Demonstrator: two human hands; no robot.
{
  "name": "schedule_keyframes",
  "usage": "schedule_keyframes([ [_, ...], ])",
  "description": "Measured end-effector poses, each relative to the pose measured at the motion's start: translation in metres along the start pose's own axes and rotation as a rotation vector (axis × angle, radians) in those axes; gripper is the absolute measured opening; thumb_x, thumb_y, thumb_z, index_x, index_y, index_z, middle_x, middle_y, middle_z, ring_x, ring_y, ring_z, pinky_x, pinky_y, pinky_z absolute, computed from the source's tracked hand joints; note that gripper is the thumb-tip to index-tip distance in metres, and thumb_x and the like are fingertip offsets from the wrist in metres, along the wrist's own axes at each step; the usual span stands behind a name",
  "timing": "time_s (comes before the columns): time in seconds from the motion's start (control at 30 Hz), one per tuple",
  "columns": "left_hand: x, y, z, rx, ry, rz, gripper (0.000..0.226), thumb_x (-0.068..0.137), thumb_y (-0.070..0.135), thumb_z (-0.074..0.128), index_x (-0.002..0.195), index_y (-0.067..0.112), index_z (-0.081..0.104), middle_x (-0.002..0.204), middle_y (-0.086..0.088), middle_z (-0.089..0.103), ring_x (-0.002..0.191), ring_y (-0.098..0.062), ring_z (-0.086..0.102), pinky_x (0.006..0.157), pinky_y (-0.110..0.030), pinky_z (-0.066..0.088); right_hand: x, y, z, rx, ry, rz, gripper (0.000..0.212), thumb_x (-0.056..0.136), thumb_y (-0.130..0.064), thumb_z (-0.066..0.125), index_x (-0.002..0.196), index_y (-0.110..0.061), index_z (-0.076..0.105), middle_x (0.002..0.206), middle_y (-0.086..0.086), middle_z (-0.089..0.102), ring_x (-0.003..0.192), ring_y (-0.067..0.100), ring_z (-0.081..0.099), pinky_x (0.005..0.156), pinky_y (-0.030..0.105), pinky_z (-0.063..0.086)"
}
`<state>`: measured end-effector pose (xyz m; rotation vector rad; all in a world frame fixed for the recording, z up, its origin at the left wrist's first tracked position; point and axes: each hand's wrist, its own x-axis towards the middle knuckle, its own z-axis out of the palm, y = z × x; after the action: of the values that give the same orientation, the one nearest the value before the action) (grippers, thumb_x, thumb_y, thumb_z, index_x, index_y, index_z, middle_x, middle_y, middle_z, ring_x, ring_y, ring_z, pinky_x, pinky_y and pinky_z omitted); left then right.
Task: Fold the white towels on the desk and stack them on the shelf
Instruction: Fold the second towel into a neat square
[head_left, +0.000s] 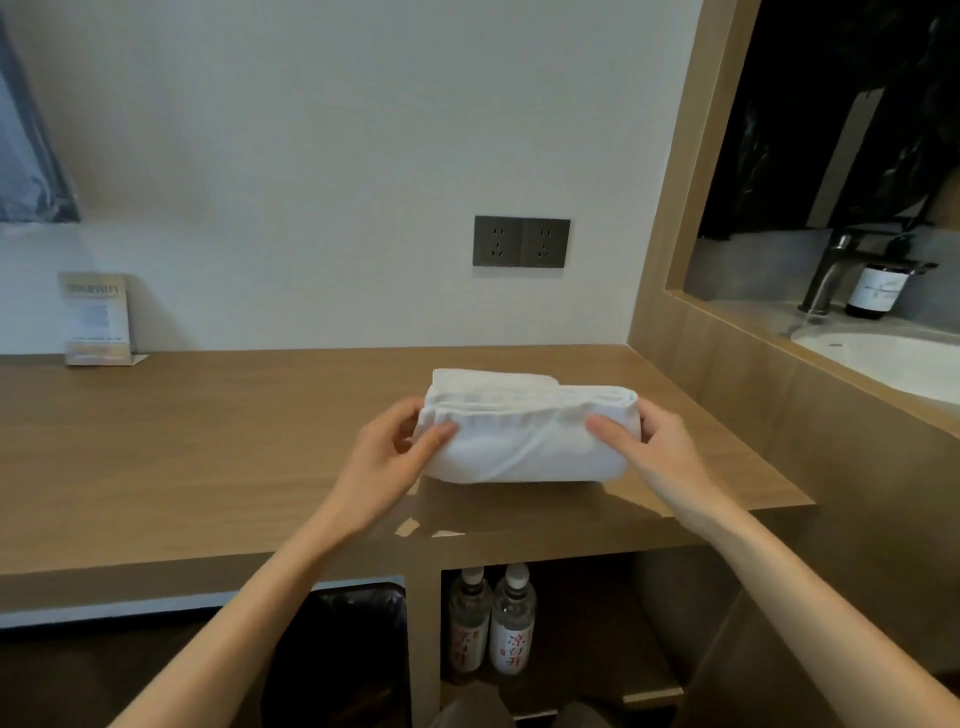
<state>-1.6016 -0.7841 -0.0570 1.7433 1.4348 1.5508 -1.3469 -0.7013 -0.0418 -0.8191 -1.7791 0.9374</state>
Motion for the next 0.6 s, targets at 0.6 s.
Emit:
schedule_keyframes([
  [0.6, 0.121, -0.061, 0.033, 0.191, 0.179, -0.3, 0.028, 0.099, 0.04, 0.034, 0.114, 0.018, 0.04, 0.1, -0.002, 0.057, 0.093, -0.024, 0.055, 0.07, -0.033, 0.036, 0.112, 0.045, 0.054, -0.277, 0.214, 0.255, 0.028, 0.099, -0.038, 0.036, 0.106, -0.012, 0.044, 0.096, 0.003, 0.054, 0.095, 0.025, 0.056, 0.082, 0.039, 0.043],
])
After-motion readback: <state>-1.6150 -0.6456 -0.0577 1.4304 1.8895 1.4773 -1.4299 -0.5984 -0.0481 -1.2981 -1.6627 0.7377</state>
